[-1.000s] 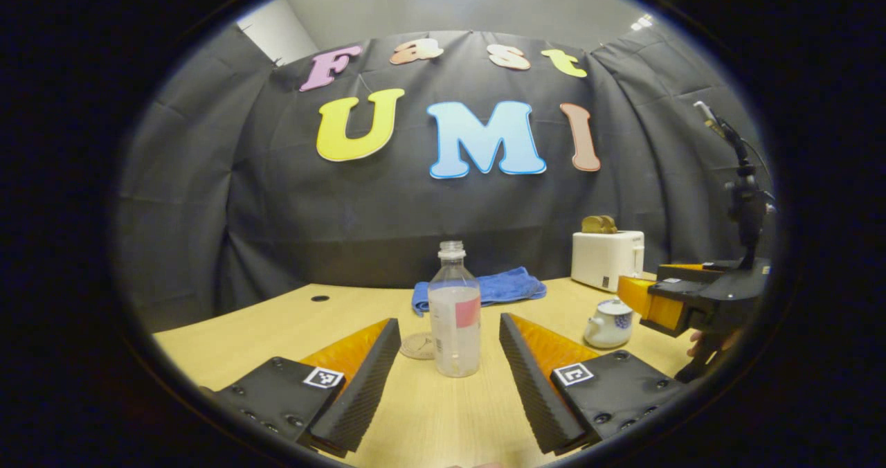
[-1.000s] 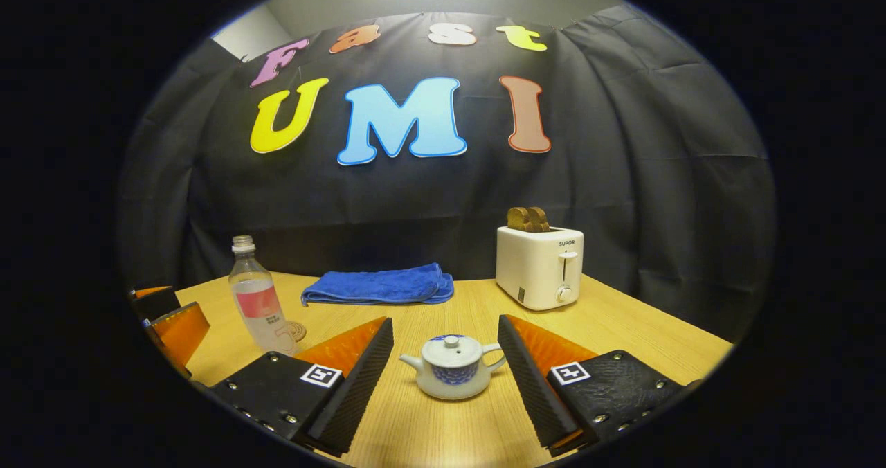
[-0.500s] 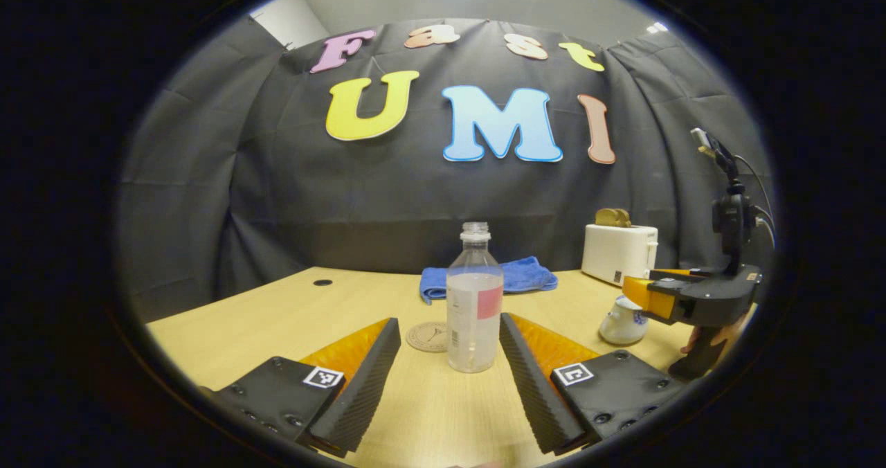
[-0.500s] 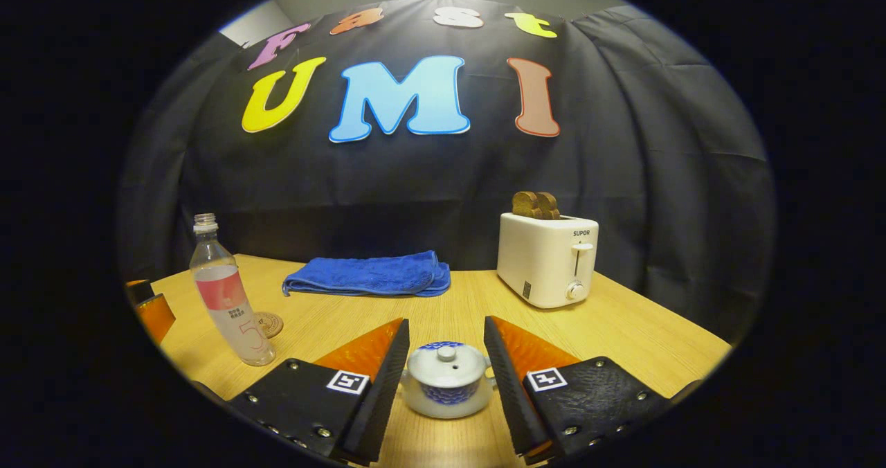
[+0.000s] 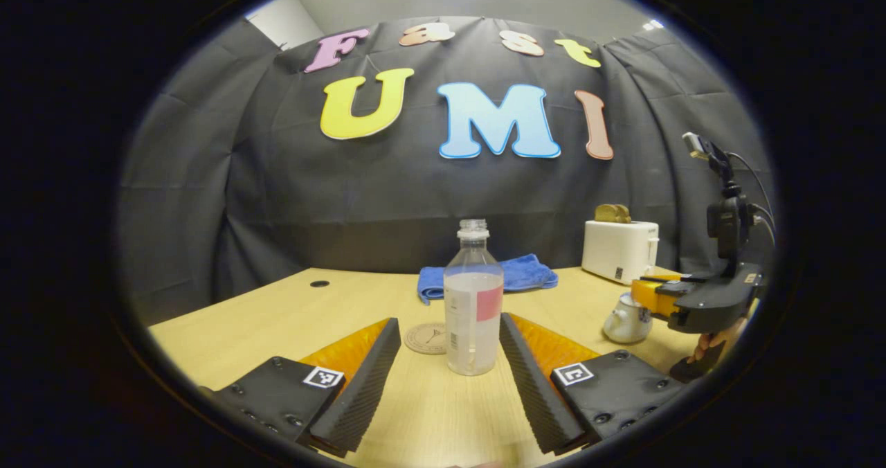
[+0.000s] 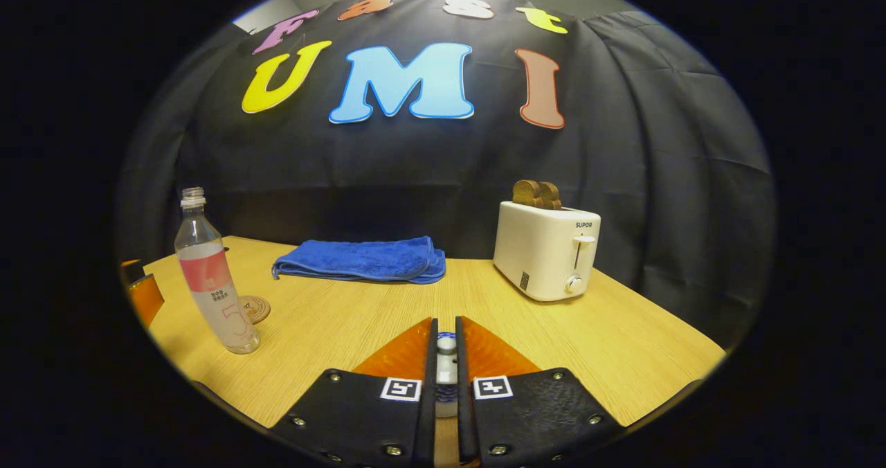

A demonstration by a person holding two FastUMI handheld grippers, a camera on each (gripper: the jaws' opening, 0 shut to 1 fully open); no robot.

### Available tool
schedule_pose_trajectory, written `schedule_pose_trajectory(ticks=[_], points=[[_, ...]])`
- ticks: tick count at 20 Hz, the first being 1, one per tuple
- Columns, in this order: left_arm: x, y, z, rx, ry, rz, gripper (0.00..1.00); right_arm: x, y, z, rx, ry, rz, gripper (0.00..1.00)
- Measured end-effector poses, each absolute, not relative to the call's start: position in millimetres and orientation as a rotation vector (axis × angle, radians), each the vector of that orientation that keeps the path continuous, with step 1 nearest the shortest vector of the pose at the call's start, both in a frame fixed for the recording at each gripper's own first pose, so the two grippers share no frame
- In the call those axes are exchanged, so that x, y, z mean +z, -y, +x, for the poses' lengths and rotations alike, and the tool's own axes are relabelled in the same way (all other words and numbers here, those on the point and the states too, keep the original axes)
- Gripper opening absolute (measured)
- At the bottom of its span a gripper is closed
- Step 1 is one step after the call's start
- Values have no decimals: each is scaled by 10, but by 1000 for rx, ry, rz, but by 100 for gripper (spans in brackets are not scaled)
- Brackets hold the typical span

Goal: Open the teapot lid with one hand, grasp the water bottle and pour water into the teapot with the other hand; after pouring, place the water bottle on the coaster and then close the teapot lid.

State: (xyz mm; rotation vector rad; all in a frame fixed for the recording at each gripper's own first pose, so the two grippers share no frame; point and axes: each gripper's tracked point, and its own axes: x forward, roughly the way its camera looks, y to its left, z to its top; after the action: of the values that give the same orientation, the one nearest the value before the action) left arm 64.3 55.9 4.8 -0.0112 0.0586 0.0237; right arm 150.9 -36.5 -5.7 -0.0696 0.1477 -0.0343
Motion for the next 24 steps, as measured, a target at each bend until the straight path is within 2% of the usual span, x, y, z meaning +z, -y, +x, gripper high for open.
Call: schedule_pose_trajectory(ticks=[2, 3, 9, 14, 24], points=[[36, -571, 651, 25, -59, -14, 100, -65, 375, 1527, -26, -134, -69, 13], [27, -562, 661, 23, -61, -20, 100, -69, 380, 1531, -29, -132, -65, 4], [-12, -441, 788, -5, -55, -33, 100, 322, 351, 1385, -20, -17, -93, 5], [112, -292, 1029, -16, -29, -3, 100, 372, 207, 1177, 33, 8, -106, 5], [-18, -306, 1557, -4, -62, 6, 100, 406, 180, 1097, 50, 25, -101, 5]])
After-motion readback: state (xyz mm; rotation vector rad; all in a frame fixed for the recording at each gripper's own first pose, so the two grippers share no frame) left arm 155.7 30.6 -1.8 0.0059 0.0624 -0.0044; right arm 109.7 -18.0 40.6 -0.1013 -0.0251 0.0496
